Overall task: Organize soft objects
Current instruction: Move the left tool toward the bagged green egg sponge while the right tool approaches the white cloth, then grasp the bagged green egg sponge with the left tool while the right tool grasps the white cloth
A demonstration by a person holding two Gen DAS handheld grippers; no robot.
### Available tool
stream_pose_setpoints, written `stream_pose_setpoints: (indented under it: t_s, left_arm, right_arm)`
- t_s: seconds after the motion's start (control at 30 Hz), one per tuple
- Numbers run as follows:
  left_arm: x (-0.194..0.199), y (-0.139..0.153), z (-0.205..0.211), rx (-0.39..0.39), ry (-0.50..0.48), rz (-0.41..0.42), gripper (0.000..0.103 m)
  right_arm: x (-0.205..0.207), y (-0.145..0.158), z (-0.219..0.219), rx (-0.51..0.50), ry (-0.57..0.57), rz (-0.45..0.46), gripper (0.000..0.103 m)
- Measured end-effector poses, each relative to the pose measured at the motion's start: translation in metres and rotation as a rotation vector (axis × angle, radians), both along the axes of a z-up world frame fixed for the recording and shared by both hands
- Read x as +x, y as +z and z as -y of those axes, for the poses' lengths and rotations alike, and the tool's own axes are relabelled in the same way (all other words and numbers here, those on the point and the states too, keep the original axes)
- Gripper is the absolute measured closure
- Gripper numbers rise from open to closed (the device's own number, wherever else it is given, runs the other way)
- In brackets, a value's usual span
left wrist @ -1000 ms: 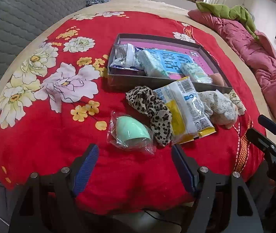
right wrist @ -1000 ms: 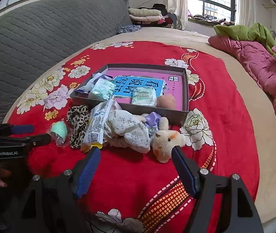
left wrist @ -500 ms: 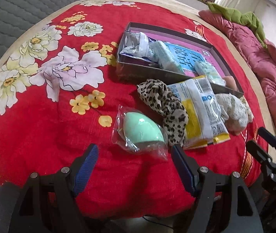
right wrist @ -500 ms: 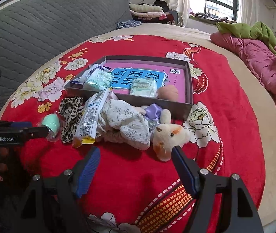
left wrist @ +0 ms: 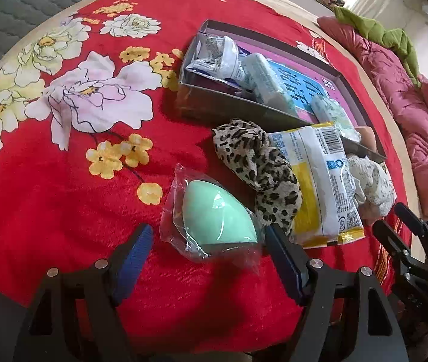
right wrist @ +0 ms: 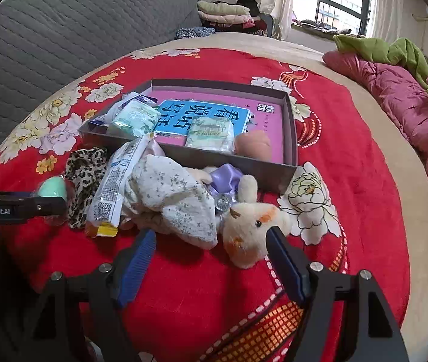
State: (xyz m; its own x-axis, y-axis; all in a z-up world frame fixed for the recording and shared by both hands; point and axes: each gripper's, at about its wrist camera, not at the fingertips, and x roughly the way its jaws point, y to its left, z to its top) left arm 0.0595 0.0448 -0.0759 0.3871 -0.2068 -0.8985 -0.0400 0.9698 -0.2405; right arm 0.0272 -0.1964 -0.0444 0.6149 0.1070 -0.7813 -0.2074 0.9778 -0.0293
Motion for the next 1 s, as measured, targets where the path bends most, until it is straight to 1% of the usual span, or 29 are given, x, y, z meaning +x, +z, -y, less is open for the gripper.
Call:
stream_pose_setpoints:
  t_s: [0.17,0.3,0.37,0.47,0.53,0.6,0.67,0.7,0.8,0.83,0.87,0.9,1.0]
  left_arm:
    - [0.001,-0.004,-0.001,-0.016,0.014,-0.003,0.025]
    - [0.002,-0.004,-0.005,-0.029,0.032,0.0,0.025]
    - [0.002,-0.004,-0.006,-0.036,0.041,-0.003,0.025]
    - [0.003,-0.006,-0.008,-0.045,0.048,-0.007,0.025]
    - [0.003,-0.006,-0.009,-0.048,0.053,-0.007,0.025]
    - [0.004,-0.006,-0.012,-0.051,0.063,-0.006,0.025]
    - [0.004,-0.006,-0.012,-0.053,0.07,-0.009,0.025]
    - [0.004,-0.007,-0.014,-0.054,0.072,-0.012,0.025]
    - [0.006,-0.007,-0.012,-0.047,0.078,-0.012,0.025]
    - [0.007,-0.008,-0.012,-0.045,0.081,-0.012,0.028]
    - [0.007,-0.008,-0.012,-0.04,0.081,-0.014,0.028]
    - [0.008,-0.008,-0.011,-0.032,0.088,-0.014,0.029]
    - [0.011,-0.008,-0.013,-0.033,0.1,-0.013,0.035]
  right_arm:
    - [0.009,-0.005,-0.011,-0.031,0.016,0.007,0.028]
    - [0.015,-0.008,-0.021,-0.085,0.022,0.028,0.028]
    - [0.017,-0.008,-0.021,-0.085,0.023,0.036,0.029]
    - [0.02,-0.005,-0.021,-0.066,0.029,0.048,0.038]
    - [0.022,-0.005,-0.023,-0.051,0.047,0.051,0.047]
    - [0.021,-0.004,-0.024,-0.03,0.066,0.051,0.063]
    - [0.019,-0.004,-0.026,-0.018,0.083,0.05,0.07]
    - [0.018,-0.004,-0.027,-0.014,0.089,0.051,0.075]
    - [0.013,-0.002,-0.025,0.009,0.101,0.05,0.082]
    - [0.011,0.0,-0.023,0.016,0.101,0.054,0.083]
    - [0.009,0.001,-0.021,0.027,0.101,0.056,0.087]
    - [0.007,0.003,-0.019,0.038,0.099,0.057,0.089]
    - [0.004,0.007,-0.012,0.057,0.088,0.054,0.089]
